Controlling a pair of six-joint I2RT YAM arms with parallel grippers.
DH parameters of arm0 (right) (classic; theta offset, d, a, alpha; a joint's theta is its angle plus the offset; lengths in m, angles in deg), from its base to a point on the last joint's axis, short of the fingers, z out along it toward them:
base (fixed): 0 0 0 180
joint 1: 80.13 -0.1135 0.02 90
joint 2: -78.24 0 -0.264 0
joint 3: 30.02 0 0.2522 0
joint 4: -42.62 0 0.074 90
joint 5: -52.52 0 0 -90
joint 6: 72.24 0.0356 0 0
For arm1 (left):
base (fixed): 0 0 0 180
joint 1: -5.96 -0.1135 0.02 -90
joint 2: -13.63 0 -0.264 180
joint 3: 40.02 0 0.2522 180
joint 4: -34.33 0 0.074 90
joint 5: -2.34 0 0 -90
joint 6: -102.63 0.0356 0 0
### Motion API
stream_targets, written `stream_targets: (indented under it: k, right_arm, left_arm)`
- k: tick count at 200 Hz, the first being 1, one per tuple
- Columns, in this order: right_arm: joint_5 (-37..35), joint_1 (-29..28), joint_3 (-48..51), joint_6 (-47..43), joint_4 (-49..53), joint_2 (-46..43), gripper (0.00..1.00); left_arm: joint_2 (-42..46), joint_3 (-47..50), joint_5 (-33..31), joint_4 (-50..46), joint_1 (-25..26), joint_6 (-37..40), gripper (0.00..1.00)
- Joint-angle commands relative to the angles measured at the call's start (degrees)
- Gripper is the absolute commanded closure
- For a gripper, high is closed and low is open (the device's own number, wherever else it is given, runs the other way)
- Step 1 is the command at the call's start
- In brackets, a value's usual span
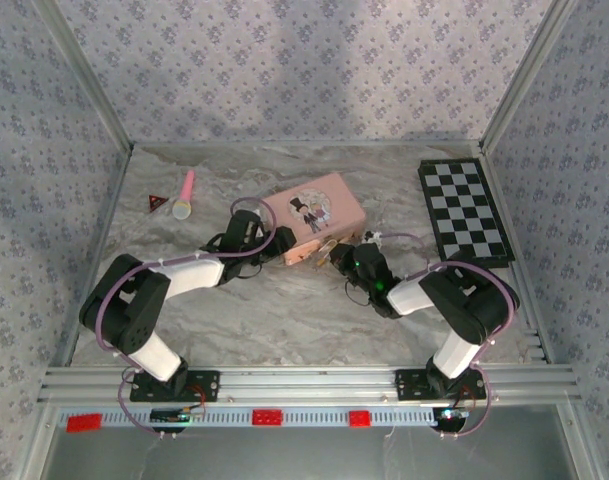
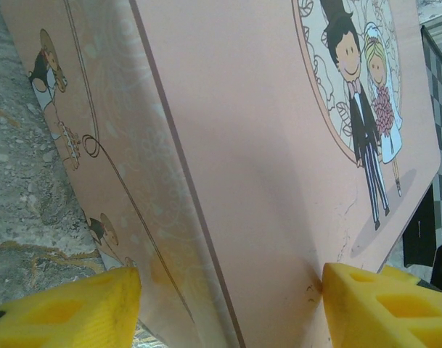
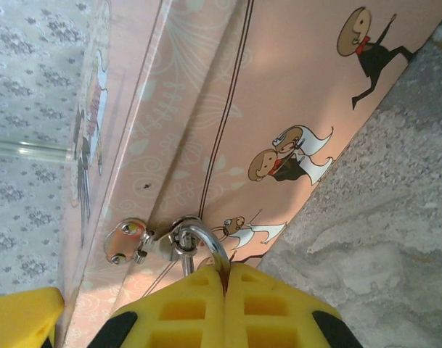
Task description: Unlock the padlock with the key
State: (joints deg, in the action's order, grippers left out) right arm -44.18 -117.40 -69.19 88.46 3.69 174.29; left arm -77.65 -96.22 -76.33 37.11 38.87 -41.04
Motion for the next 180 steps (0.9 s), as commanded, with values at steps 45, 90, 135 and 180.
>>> stream_targets:
  k: [45,90,135,180]
  right_arm:
    - [-5.83,0.63,0.01,2.60,-6.41,-0.22,1.00]
    - [-6.35,1.12,0.79,1.87,-6.20,-0.86,1.00]
    - [-6.55,2.24,2.46,1.47,-6.88,-1.91,1.00]
    - [-7.01,2.38,3.20,1.11,-4.91,-3.66,1.00]
  left_arm:
    - [0.75,1.13,0.27,-4.49,0.58,0.06,0.34]
    - [0.84,1.17,0.04,-4.71,0.57,0.12,0.34]
    - [0.77,1.30,-0.52,-5.11,0.56,0.07,0.34]
    - [0.41,1.13,-0.43,-5.19,0.48,0.14,0.34]
